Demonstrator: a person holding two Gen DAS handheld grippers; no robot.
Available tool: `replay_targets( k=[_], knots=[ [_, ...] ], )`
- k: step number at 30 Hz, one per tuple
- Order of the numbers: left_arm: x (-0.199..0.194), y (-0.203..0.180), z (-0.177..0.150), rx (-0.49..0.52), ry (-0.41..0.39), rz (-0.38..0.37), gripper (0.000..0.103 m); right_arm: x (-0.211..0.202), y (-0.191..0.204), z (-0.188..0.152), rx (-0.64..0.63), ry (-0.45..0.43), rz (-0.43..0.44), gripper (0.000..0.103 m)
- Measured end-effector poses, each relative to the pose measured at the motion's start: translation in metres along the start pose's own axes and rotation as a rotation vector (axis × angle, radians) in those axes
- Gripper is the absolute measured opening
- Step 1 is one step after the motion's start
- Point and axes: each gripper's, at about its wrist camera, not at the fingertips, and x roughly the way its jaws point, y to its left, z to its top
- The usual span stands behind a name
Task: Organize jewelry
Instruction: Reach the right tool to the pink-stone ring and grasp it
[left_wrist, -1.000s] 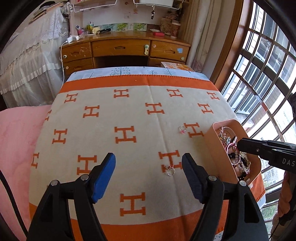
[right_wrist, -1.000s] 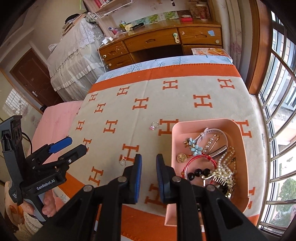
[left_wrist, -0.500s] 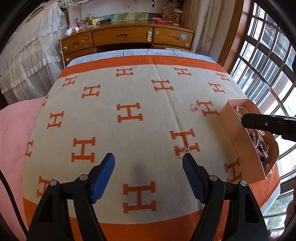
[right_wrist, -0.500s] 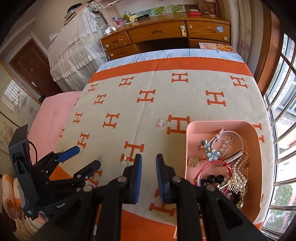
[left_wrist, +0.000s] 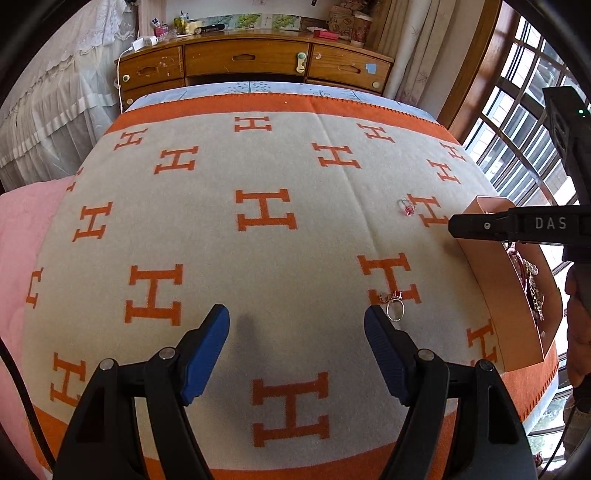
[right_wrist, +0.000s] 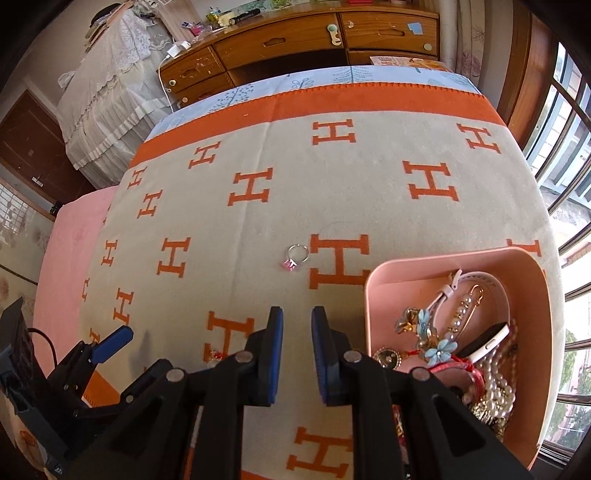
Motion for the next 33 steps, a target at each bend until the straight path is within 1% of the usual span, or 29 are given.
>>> replay_targets(
  k=[4, 5, 8, 10, 13, 16, 19, 22, 24, 26, 30, 33],
  knots=[
    [0.004, 0.002, 0.001, -0.002, -0.003, -0.012, 0.074, 0.015, 0.002, 0.004, -0.003, 0.019, -0.011, 0.016],
    [0.004, 0.003, 0.001, -0.003, -0.003, -0.015, 0.074, 0.016, 0.005, 0.005, -0.018, 0.001, -0.012, 0.016],
    [0.005, 0.004, 0.0, -0.007, -0.003, -0.022, 0.074, 0.022, 0.013, 0.009, -0.04, -0.013, -0.04, 0.017],
    [0.005, 0.006, 0.0, -0.01, -0.003, -0.025, 0.074, 0.025, 0.017, 0.014, -0.049, -0.029, -0.071, 0.018],
    [0.004, 0.008, 0.0, -0.013, -0.005, -0.029, 0.074, 0.028, 0.019, 0.02, -0.041, -0.031, -0.088, 0.022],
    [0.002, 0.01, -0.001, -0.012, -0.008, -0.033, 0.074, 0.026, 0.015, 0.025, 0.0, -0.015, -0.056, 0.024],
    [0.002, 0.01, 0.0, -0.015, -0.006, -0.037, 0.075, 0.025, 0.01, 0.028, 0.079, 0.021, -0.014, 0.026],
    [0.002, 0.01, 0.0, -0.014, -0.006, -0.044, 0.075, 0.024, 0.003, 0.03, 0.159, 0.049, -0.021, 0.027],
    [0.002, 0.009, -0.001, -0.014, -0.007, -0.049, 0.075, 0.026, 0.003, 0.031, 0.18, 0.057, -0.029, 0.027],
    [0.002, 0.008, -0.001, -0.014, -0.006, -0.051, 0.075, 0.029, 0.007, 0.034, 0.183, 0.059, -0.051, 0.027],
    [0.0, 0.009, -0.003, -0.016, -0.007, -0.052, 0.075, 0.035, 0.015, 0.038, 0.18, 0.057, -0.127, 0.027],
    [-0.003, 0.01, -0.004, -0.02, -0.009, -0.056, 0.075, 0.037, 0.019, 0.039, 0.166, 0.06, -0.149, 0.027]
  ],
)
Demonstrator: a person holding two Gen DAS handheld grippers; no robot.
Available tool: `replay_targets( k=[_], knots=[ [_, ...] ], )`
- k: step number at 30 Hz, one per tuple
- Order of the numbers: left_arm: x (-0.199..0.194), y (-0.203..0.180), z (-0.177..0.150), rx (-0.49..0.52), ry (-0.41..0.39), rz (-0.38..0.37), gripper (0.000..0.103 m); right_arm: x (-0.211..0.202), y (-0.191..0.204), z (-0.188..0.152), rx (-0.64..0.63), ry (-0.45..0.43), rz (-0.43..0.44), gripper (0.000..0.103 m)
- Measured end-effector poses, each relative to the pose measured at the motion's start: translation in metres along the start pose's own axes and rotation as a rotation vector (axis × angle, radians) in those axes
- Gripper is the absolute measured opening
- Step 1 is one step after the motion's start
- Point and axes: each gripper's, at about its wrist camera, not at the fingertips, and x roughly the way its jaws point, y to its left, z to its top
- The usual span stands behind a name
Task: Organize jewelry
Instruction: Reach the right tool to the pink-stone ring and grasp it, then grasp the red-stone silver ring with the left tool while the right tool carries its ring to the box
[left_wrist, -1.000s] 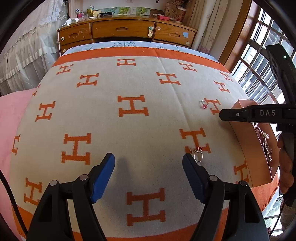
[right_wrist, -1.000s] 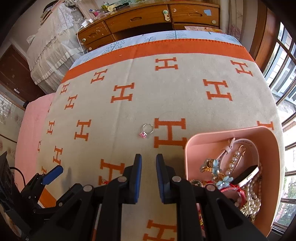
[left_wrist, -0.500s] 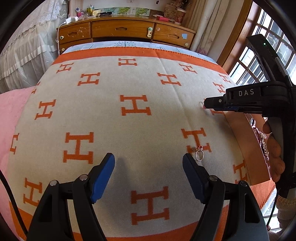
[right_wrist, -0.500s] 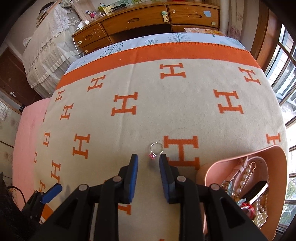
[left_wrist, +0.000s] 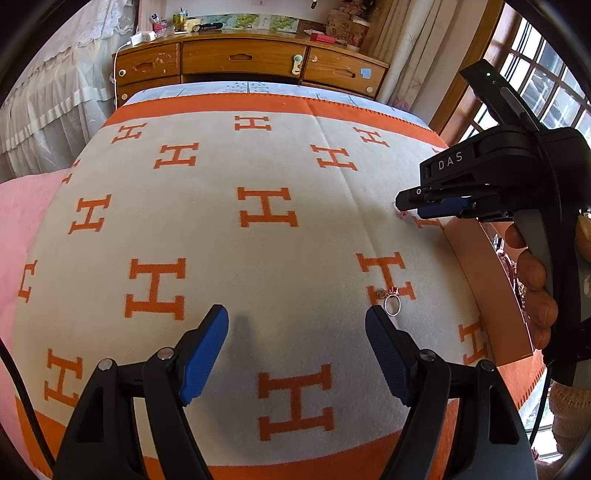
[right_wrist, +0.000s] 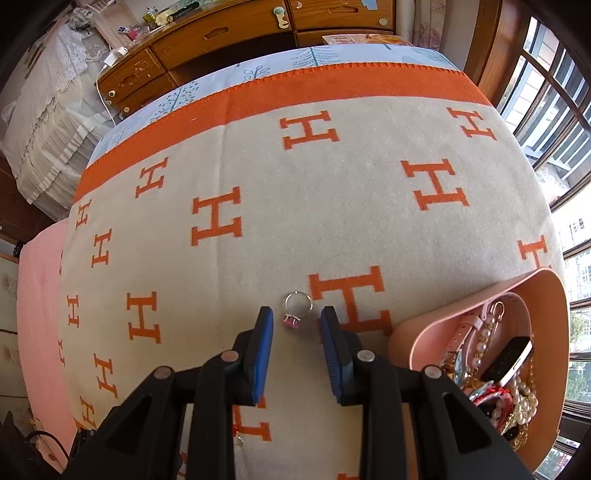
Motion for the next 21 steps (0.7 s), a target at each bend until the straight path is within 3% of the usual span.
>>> replay_targets(
  k=[12, 15, 21],
  knots=[
    [-0.0035, 0.0014, -0.0046, -0.001, -0.001, -0.018, 0.075, 0.0083, 0.0076, -0.0017, 0.01, -0.003, -0.029, 0.026],
    [-0.0046, 0.0007, -0.0056, 0.003, -0.002, -0.019, 0.075, 0.0094, 0.0107, -0.003, -0.014, -0.019, -0.04, 0.01],
    [-0.0039, -0.0063, -0.0057, 0.028, 0.007, -0.033, 0.075, 0.0055, 0.0062, -0.0097, -0.035, -0.027, 0.021, 0.009]
  ],
)
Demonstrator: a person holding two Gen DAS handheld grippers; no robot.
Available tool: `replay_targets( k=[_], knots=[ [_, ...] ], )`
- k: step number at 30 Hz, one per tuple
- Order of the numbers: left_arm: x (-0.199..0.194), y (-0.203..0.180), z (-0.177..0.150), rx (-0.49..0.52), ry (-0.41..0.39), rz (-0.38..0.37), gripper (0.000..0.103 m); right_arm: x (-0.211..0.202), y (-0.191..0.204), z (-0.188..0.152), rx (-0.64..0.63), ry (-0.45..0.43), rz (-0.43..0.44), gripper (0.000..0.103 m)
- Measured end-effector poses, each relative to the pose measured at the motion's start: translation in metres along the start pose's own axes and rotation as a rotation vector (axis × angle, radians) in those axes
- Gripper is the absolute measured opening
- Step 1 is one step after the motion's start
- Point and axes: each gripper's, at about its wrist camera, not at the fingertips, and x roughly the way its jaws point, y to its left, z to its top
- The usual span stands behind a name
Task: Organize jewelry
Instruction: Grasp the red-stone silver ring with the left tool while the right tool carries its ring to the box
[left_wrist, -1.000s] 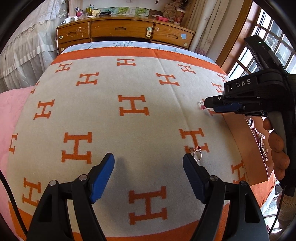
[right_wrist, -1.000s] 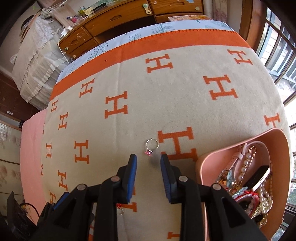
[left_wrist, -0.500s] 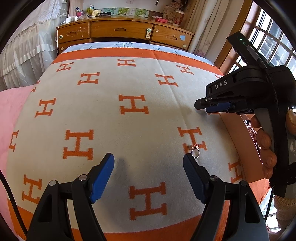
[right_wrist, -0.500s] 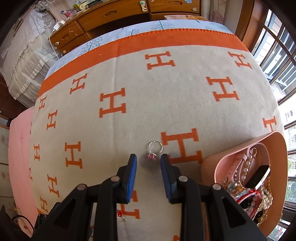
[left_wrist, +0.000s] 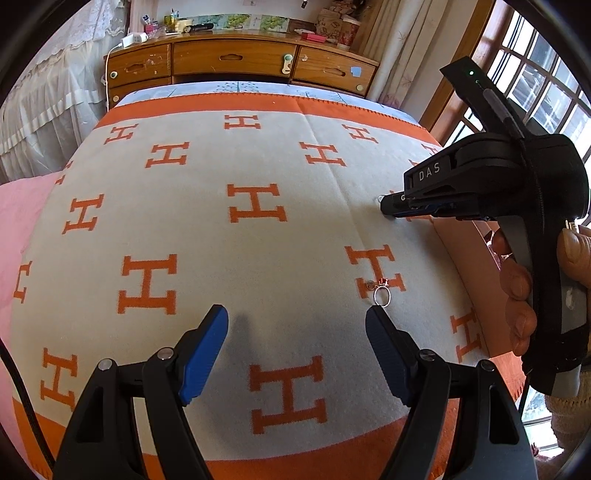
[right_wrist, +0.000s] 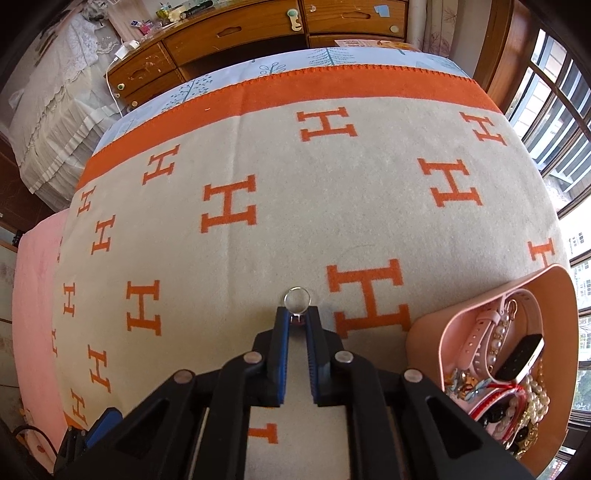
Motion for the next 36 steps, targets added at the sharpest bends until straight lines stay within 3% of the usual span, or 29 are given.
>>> replay_targets(
  k=[8, 15, 21, 23, 25, 29, 36],
  knots=[
    [0.022, -0.034, 0.007, 0.07, 0.047, -0.028, 0.075, -0.051, -0.012, -0.031, -0.066, -0.157, 0.088, 0.009],
    [0.04, -0.067, 0.015, 0.105, 0.063, 0.008, 0.073, -0.089, -0.055, -0.053, -0.012, -0.263, 0.142, 0.009],
    [0.046, -0.086, 0.017, 0.169, 0.055, 0.11, 0.05, -0.105, -0.096, -0.067, 0.046, -0.316, 0.168, 0.009],
    [0.044, -0.09, 0.016, 0.185, 0.051, 0.115, 0.036, -0.109, -0.109, -0.071, 0.066, -0.328, 0.18, 0.009],
    [0.043, -0.09, 0.017, 0.185, 0.056, 0.109, 0.013, -0.112, -0.121, -0.075, 0.087, -0.335, 0.197, 0.009],
    [0.041, -0.091, 0.017, 0.176, 0.07, 0.095, 0.012, -0.119, -0.142, -0.081, 0.116, -0.358, 0.223, 0.009],
    [0.025, -0.102, 0.037, 0.144, 0.077, -0.079, 0.012, -0.121, -0.165, -0.089, 0.137, -0.382, 0.249, 0.009]
  ],
)
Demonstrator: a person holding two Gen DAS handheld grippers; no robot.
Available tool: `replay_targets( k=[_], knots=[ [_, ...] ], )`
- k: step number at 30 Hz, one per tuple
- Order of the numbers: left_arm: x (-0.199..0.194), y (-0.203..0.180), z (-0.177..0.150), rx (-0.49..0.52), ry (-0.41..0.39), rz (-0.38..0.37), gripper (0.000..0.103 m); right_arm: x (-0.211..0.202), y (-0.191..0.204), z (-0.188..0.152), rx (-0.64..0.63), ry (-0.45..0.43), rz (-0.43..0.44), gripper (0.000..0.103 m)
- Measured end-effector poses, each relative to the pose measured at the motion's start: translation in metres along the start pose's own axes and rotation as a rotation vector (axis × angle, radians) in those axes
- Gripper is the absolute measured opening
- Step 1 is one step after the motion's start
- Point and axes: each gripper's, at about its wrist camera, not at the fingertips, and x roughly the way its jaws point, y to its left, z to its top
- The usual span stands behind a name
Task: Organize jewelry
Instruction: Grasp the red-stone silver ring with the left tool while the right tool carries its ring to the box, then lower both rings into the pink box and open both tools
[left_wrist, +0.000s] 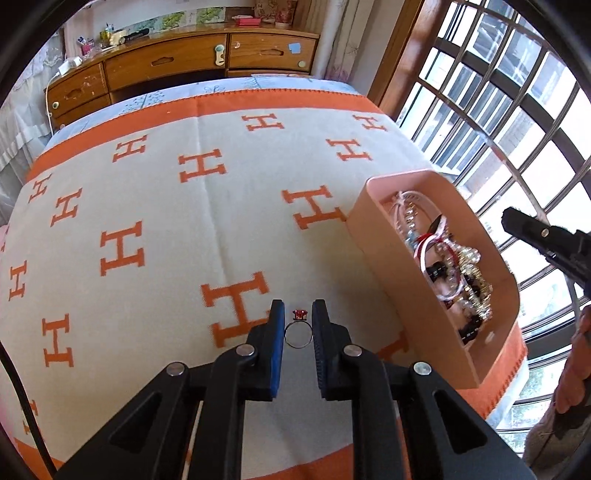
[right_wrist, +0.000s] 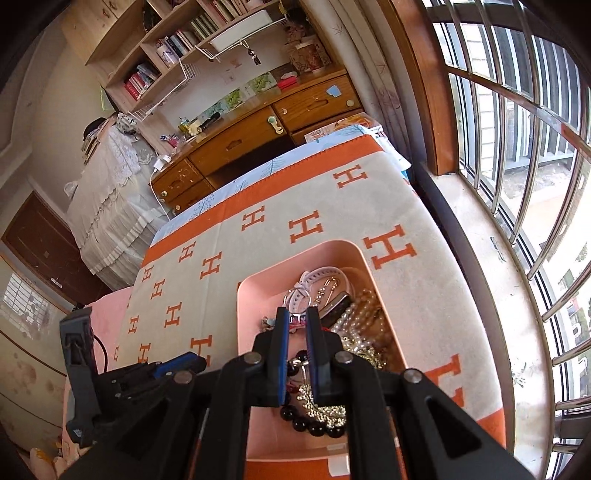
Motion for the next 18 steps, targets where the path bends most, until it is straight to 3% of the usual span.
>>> replay_targets(
  k=[8, 13, 18],
  knots=[
    [-0.007, -0.041, 0.06, 0.029, -0.008, -0.154, 0.013, 0.004, -0.014, -0.002, 0.039, 0.001, 0.024, 0.009],
    [0.01, -0.065, 0.085, 0.054, 0.016, -0.144, 0.013, 0.004, -0.012, -0.001, 0.035, -0.004, 0.024, 0.009],
    [0.027, -0.07, 0.088, 0.061, 0.041, -0.086, 0.016, 0.009, -0.007, 0.002, 0.02, 0.001, 0.021, 0.009]
  ],
)
